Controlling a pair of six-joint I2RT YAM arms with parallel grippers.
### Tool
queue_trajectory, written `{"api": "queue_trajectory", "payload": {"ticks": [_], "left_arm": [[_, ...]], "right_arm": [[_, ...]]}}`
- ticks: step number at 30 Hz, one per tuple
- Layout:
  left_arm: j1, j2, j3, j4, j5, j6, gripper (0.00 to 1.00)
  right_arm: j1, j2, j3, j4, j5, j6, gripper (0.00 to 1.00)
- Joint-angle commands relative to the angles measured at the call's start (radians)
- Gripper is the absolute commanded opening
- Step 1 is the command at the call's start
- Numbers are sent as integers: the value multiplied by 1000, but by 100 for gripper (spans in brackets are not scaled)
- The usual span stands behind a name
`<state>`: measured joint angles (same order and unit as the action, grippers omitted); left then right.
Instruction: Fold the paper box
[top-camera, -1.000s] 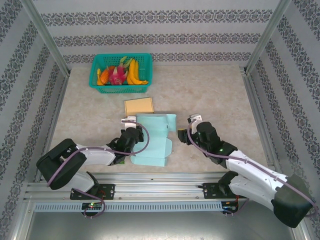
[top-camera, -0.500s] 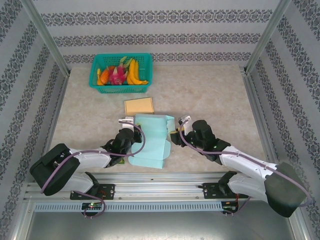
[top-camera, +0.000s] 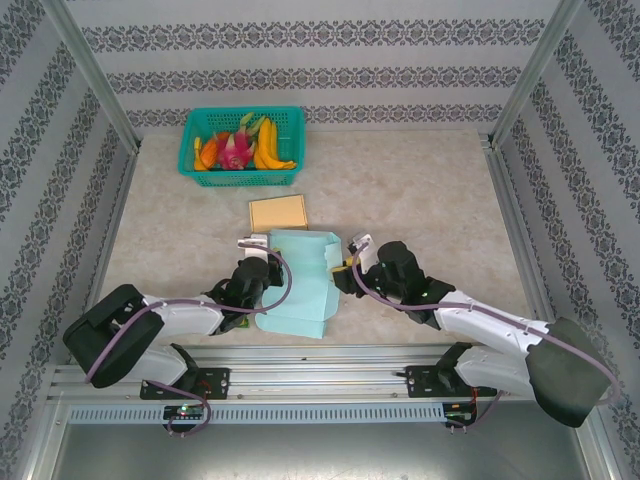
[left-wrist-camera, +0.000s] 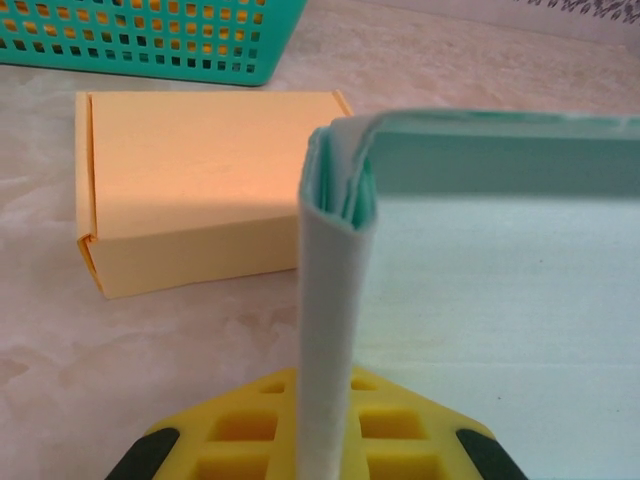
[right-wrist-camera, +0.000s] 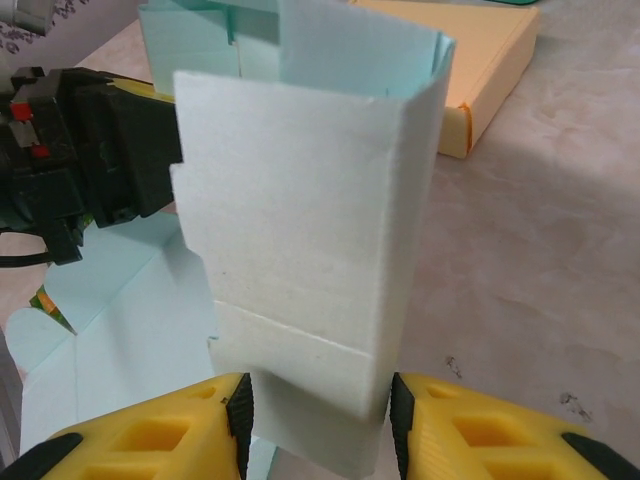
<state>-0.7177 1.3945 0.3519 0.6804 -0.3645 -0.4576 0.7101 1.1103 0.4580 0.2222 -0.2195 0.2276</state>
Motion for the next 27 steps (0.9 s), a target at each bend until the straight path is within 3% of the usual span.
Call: {"api": "queue_trajectory", "payload": {"ticks": [1, 8, 16, 27], "left_arm": [[9, 23, 32, 15, -27, -16, 0], [5, 58, 54, 8, -35, -25, 0], [-9, 69, 64, 2, -50, -21, 0], [-92, 54, 81, -54, -201, 11, 0]], "right_arm": [[20, 10, 31, 46, 23, -9, 42], [49, 91, 69, 48, 116, 9, 42], [99, 206, 141, 63, 189, 27, 33], [166, 332, 238, 24, 466, 59, 26]]}}
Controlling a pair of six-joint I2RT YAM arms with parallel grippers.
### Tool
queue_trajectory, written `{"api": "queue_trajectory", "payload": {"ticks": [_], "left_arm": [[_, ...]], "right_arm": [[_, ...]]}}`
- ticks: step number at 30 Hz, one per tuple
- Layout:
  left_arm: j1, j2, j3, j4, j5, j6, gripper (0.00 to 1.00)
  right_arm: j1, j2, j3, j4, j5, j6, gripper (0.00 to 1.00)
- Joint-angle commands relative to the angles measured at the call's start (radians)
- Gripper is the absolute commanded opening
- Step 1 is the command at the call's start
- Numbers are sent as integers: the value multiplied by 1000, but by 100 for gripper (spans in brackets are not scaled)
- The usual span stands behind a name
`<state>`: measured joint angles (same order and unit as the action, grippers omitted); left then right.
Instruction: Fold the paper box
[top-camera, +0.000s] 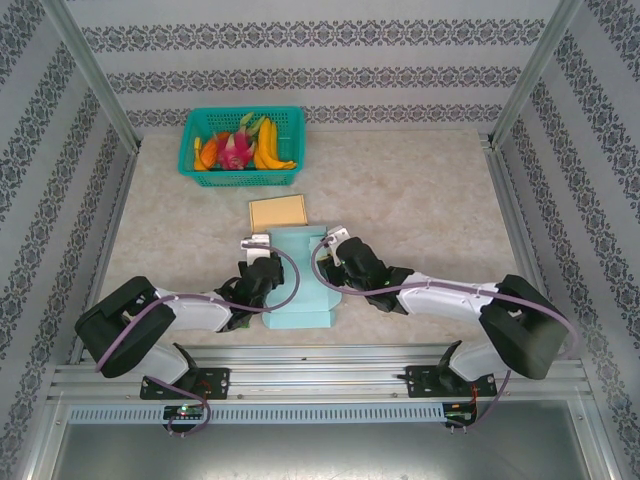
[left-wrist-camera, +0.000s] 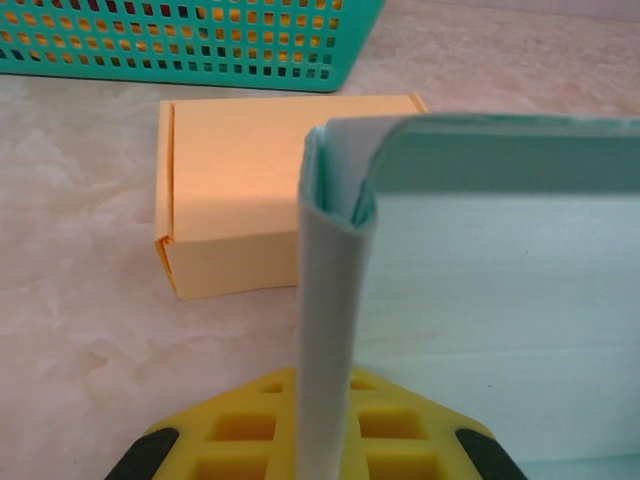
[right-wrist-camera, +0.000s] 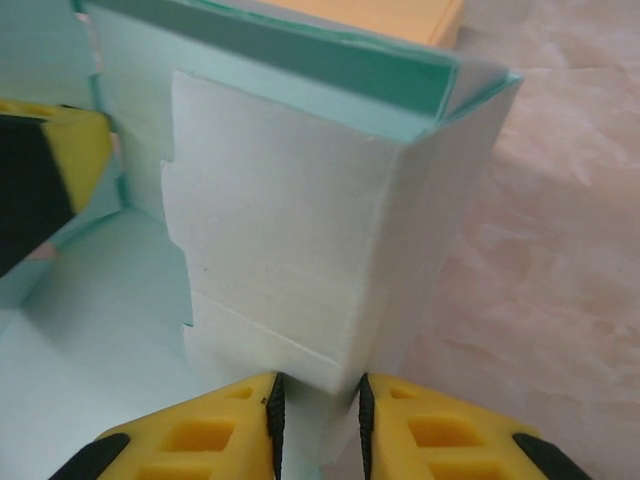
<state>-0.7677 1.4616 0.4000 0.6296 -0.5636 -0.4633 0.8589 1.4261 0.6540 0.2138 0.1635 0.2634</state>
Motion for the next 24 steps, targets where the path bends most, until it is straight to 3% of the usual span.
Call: {"api": "queue_trajectory", "payload": {"ticks": [1, 12, 24], "left_arm": [[-48, -14, 33, -6, -13, 18, 0], [-93, -1, 44, -18, -71, 22, 0], [-97, -8, 20, 5, -15, -11, 0]], "right_arm": [[19, 23, 46, 32, 95, 23, 26], [26, 86, 68, 46, 154, 16, 22], [19, 116, 41, 161, 134, -29, 23]]}}
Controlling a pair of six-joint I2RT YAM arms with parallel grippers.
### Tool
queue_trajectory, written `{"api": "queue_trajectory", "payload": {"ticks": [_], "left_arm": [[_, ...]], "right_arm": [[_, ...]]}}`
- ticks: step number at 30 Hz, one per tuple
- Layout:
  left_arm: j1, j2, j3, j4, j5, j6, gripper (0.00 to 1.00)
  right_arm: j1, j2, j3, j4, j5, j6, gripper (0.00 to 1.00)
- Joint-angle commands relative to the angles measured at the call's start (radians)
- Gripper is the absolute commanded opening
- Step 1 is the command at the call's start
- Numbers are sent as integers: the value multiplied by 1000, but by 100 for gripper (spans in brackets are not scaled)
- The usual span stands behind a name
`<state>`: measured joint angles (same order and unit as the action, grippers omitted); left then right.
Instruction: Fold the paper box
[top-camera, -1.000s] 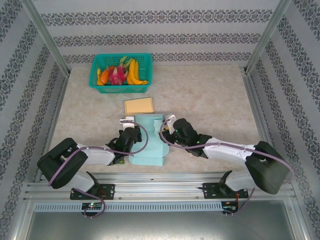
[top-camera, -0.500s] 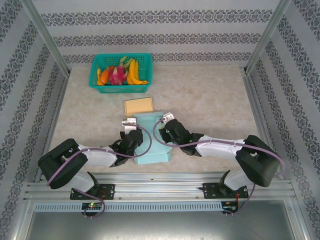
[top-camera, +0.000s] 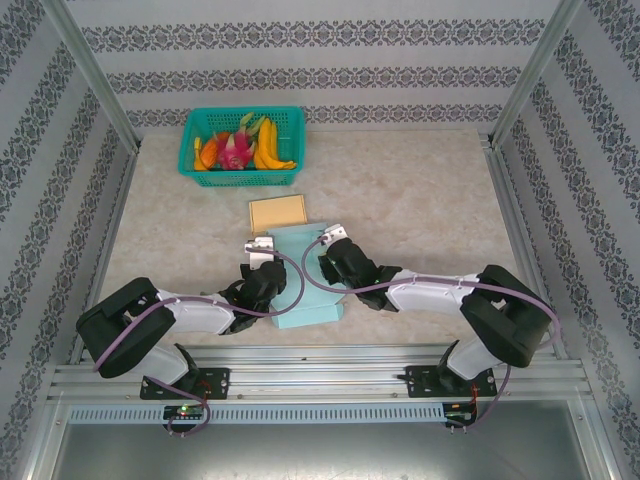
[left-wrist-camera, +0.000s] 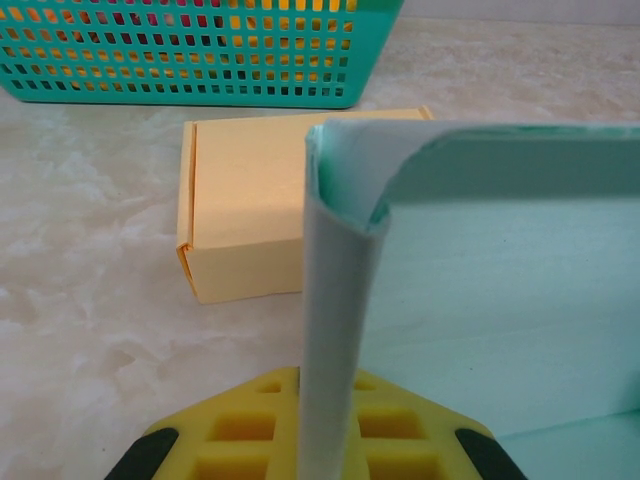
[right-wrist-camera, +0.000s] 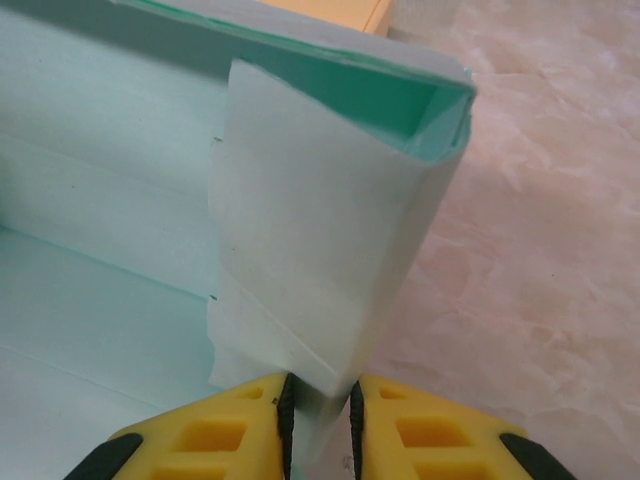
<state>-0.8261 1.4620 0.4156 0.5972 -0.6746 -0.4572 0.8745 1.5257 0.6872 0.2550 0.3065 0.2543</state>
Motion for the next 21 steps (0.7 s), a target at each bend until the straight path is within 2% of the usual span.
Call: {"api": "queue_trajectory", "payload": {"ticks": [1, 15, 18, 21], "left_arm": [[-40, -8, 3, 38, 99, -20, 0], [-41, -43, -23, 33, 110, -44, 0], [-41, -42, -24, 32, 108, -49, 0], [-41, -41, -24, 23, 90, -64, 0]], "right_arm": [[2, 20, 6, 132, -12, -18, 23], [-31, 115, 5, 255, -91, 26, 25], [-31, 131, 8, 254, -69, 36, 25], [-27, 151, 27, 209, 3, 44, 25]]}}
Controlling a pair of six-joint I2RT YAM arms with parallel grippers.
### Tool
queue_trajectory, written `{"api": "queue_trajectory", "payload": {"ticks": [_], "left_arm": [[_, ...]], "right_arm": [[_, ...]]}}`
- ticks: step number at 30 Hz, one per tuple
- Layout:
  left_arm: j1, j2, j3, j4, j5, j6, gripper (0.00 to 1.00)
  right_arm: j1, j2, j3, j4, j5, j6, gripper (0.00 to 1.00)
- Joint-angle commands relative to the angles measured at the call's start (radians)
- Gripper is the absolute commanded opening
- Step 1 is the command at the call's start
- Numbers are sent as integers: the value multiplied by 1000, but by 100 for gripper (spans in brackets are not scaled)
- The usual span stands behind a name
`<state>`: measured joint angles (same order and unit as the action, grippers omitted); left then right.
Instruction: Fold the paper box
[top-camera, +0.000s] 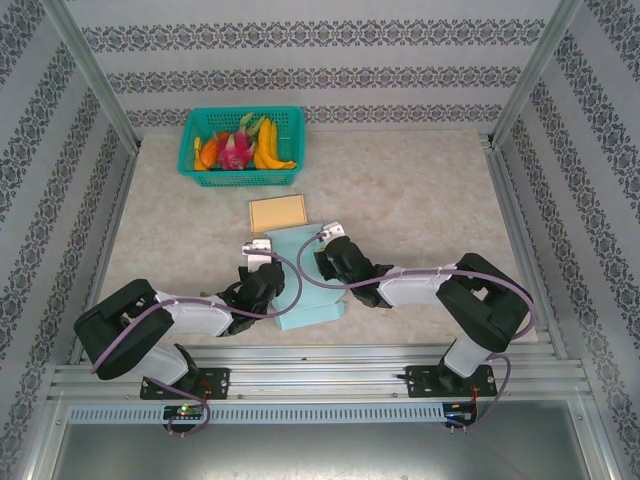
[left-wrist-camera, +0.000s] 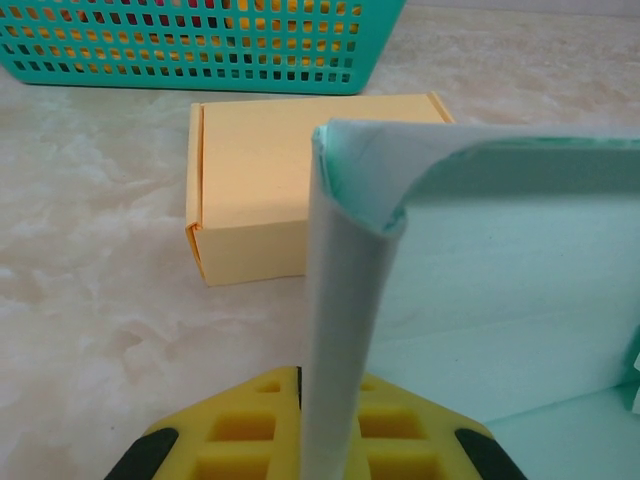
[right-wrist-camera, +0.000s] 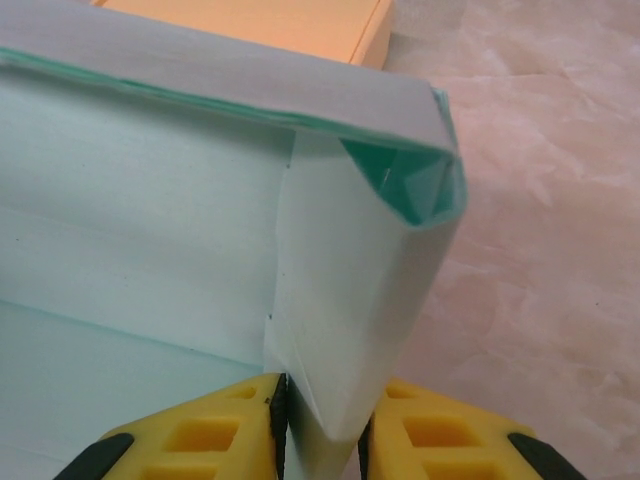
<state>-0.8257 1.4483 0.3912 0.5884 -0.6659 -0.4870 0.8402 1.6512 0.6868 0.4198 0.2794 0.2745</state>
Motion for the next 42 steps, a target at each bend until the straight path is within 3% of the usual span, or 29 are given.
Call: {"api": "queue_trajectory", "payload": {"ticks": [1, 7, 11, 18, 25, 35, 42], "left_arm": [[-41, -29, 4, 14, 61, -46, 0], [-41, -53, 39, -206, -160, -192, 0], [-41, -73, 44, -294, -227, -247, 0], [-41, -76, 52, -315, -228, -261, 0], [-41, -72, 56, -317, -209, -272, 0], [-41, -101, 51, -321, -198, -275, 0], [-41, -103, 53, -323, -198, -279, 0]], "right_arm": [[12, 33, 33, 27, 68, 22, 25], [22, 86, 68, -129, 383, 76, 24], [16, 96, 55, -151, 455, 84, 24], [-4, 53, 21, -110, 334, 100, 25], [-1, 33, 12, -20, 35, 74, 34], [16, 82, 23, -46, 94, 72, 35], [38, 109, 22, -18, 27, 35, 37]]}}
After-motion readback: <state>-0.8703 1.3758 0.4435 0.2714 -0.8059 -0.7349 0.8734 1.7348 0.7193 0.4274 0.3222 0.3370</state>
